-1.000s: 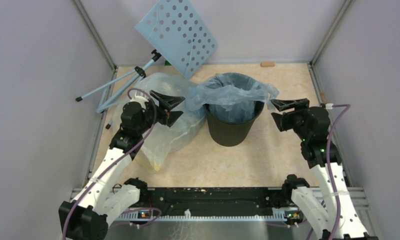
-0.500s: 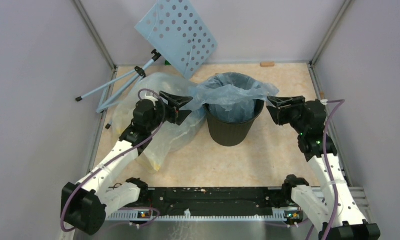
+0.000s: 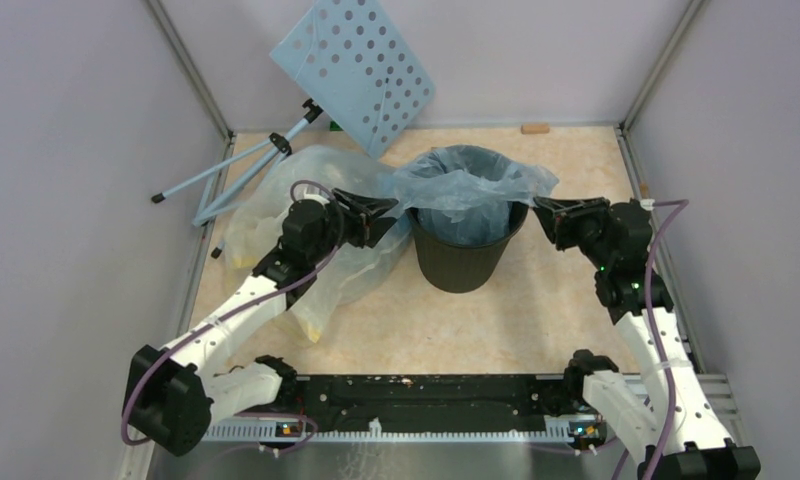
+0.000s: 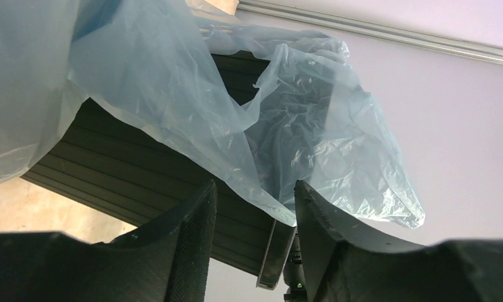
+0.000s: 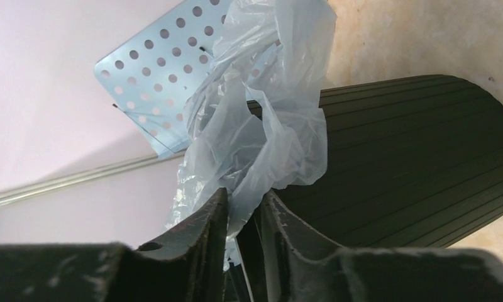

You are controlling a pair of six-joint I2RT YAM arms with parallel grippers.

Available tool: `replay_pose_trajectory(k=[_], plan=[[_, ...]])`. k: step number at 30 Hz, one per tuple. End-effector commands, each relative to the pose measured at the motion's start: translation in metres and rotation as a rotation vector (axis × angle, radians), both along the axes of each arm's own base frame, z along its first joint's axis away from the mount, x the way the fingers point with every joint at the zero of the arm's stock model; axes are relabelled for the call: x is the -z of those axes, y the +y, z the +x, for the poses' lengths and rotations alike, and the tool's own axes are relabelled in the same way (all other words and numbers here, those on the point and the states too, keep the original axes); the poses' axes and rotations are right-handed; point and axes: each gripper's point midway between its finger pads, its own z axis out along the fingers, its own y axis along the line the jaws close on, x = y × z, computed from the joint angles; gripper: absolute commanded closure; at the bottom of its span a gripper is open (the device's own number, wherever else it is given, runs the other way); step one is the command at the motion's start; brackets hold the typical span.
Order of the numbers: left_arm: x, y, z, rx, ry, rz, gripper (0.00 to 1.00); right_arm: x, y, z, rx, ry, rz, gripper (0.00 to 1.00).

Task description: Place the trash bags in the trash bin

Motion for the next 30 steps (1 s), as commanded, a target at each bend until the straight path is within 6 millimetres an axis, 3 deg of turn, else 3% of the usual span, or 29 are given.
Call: replay_pose_trajectory(k=[1,2,4,6,7,15,19,23,30], plan=[[-0.022,-0.005,0.009,-0.022,-0.077,-0.033,0.5,-0.006,0.0,0.001,-0.005,-0.024,0.014,0.8],[-0.022,-0.006,0.01,-0.02,-0.083,-0.033,0.56,-0.004,0.001,0.001,-0.007,-0.017,0.013,0.87],[-0.021,-0.006,0.01,-0.021,-0.088,-0.027,0.78,0.0,0.002,-0.001,-0.014,-0.007,0.012,1.0],[-0.021,-0.005,0.01,-0.023,-0.098,-0.015,0.97,0.003,0.003,-0.004,-0.022,0.003,0.015,1.0],[-0.021,-0.004,0.01,-0.024,-0.102,-0.006,1.0,0.005,0.004,-0.005,-0.028,0.006,0.015,1.0],[-0.025,-0.001,0.001,-0.014,-0.151,0.075,1.0,0.033,0.007,-0.019,-0.073,0.061,-0.038,1.0],[-0.017,-0.001,-0.004,-0.007,-0.136,0.087,1.0,0.044,0.008,-0.023,-0.086,0.074,-0.041,1.0],[-0.016,-0.006,-0.01,0.031,-0.135,0.073,1.0,0.046,0.011,-0.024,-0.109,0.068,-0.05,1.0],[-0.037,-0.016,-0.032,0.118,-0.19,0.071,1.0,0.038,0.013,-0.025,-0.151,0.036,-0.114,1.0]])
